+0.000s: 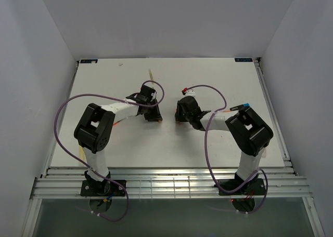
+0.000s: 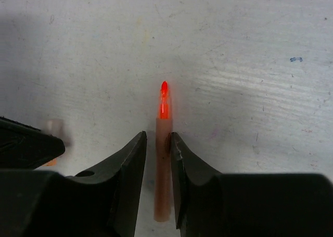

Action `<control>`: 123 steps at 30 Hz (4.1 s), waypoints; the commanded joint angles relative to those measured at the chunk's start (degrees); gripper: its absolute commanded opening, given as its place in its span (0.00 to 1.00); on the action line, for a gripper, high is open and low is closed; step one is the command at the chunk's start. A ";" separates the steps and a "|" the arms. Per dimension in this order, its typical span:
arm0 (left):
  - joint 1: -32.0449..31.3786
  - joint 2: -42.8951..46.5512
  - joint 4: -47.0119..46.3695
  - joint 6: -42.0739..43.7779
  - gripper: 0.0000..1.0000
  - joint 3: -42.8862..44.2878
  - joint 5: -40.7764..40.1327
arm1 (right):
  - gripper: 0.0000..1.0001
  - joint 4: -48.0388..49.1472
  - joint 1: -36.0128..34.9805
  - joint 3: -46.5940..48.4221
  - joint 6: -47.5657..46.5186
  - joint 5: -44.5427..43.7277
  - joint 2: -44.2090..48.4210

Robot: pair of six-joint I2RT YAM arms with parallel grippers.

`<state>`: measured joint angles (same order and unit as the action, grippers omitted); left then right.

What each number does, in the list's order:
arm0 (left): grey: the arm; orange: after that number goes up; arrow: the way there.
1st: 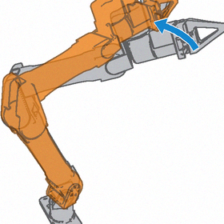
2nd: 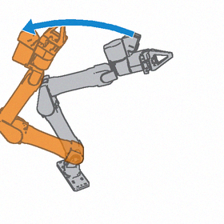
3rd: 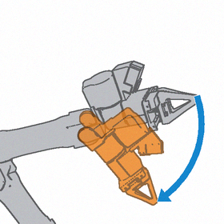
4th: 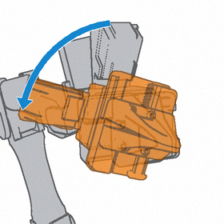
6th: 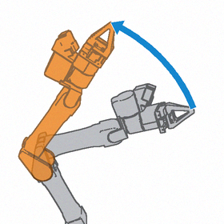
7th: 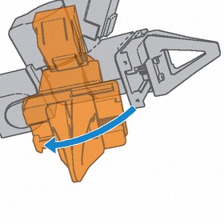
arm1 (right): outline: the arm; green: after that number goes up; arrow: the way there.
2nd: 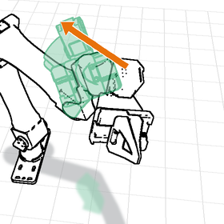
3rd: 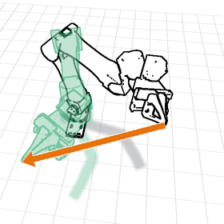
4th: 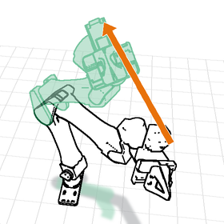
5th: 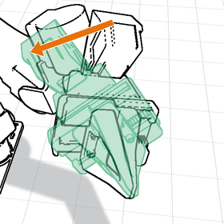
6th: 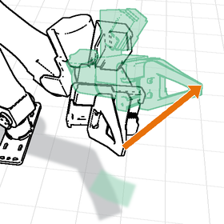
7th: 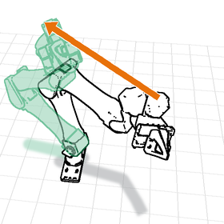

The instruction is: Open the pen caps

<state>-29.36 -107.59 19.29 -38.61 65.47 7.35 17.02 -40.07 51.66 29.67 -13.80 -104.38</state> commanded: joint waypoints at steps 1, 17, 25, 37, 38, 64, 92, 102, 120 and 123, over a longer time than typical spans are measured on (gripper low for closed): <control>0.10 -3.23 5.23 -0.15 0.37 -1.31 -1.38 | 0.33 -1.46 0.35 1.43 0.39 -0.70 -2.76; 0.36 -4.03 7.96 -1.20 0.51 -1.14 -5.42 | 0.41 -1.90 0.44 1.60 0.92 0.53 -2.94; 0.54 -3.77 7.87 -1.20 0.53 -1.14 -5.86 | 0.44 -2.60 0.79 1.95 -0.14 0.79 -2.41; 4.75 4.05 9.18 0.37 0.58 2.79 -8.85 | 0.54 -6.11 0.96 2.57 -1.20 -0.26 3.12; 6.84 4.06 9.62 1.07 0.59 4.30 -8.67 | 0.55 -6.90 0.88 2.83 -1.19 -0.26 4.61; 15.21 -34.35 7.17 4.25 0.48 60.74 -7.80 | 0.83 -16.05 1.31 7.59 -8.58 2.02 15.52; 14.95 -37.16 4.18 4.68 0.51 58.98 -6.39 | 0.82 -11.39 2.72 0.11 -8.31 2.90 20.62; 11.79 -40.59 6.72 11.53 0.46 63.20 -11.83 | 0.82 -10.69 2.72 -1.38 -9.19 2.11 21.41; 11.00 -40.86 8.84 14.88 0.15 60.56 -14.21 | 0.81 -10.16 2.81 -3.06 -9.63 2.02 23.96; 11.17 -39.02 9.10 15.40 0.06 60.21 -14.38 | 0.82 -10.86 2.90 -2.44 -9.46 2.64 24.05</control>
<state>-18.13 -147.68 24.40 -24.58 127.09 -8.12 4.58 -37.50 48.95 20.75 -10.76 -82.04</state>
